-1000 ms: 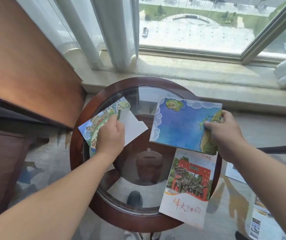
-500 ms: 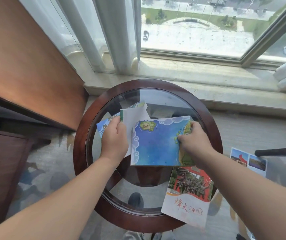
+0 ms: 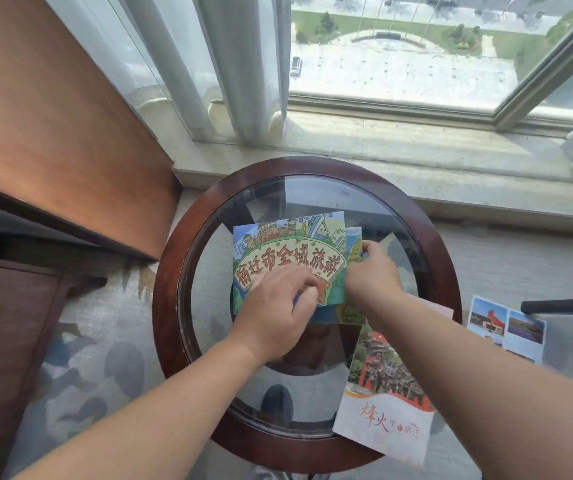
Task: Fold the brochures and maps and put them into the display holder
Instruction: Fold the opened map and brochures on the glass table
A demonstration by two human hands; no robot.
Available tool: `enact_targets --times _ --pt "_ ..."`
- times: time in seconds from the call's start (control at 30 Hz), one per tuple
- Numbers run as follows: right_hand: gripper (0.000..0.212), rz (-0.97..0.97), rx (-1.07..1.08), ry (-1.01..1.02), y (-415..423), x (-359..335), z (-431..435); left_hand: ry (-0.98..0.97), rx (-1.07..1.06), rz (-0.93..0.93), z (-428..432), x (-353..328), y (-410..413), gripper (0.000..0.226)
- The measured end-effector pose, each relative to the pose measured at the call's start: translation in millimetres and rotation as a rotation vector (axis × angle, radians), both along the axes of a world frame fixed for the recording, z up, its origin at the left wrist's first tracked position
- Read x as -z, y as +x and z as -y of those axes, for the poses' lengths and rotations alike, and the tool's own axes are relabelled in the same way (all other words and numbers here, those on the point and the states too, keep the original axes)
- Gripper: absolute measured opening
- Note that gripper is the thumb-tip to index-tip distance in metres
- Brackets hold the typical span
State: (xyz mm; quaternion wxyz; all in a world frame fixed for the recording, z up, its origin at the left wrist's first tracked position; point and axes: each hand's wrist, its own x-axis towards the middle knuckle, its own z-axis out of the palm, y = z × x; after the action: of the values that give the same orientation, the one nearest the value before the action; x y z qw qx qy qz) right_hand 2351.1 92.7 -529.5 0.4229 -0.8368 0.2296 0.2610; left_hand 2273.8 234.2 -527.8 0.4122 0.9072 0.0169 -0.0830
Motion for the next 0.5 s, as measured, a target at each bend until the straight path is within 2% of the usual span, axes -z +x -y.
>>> enact_targets --times 0.07,0.13,0.2,0.33,0.5 --pt "0.026 -0.028 -0.013 -0.009 1.3 -2.1 5.7 0.109 -0.165 -0.049 -13.1 7.1 12.1 0.039" --pt "0.025 -0.066 -0.007 0.028 2.6 -7.3 10.1 0.263 -0.346 -0.249 -25.2 15.5 29.8 0.050" --pt "0.030 -0.106 -0.031 0.052 4.3 -11.3 11.3 0.378 -0.366 -0.410 -30.8 21.2 43.8 0.066" --pt "0.024 -0.188 0.000 0.144 5.7 -6.0 10.0 0.322 -0.385 -0.410 -30.3 25.3 56.2 0.083" --pt "0.025 -0.152 0.035 0.198 9.6 2.4 11.9 0.310 -0.422 -0.411 -27.6 25.6 51.6 0.088"
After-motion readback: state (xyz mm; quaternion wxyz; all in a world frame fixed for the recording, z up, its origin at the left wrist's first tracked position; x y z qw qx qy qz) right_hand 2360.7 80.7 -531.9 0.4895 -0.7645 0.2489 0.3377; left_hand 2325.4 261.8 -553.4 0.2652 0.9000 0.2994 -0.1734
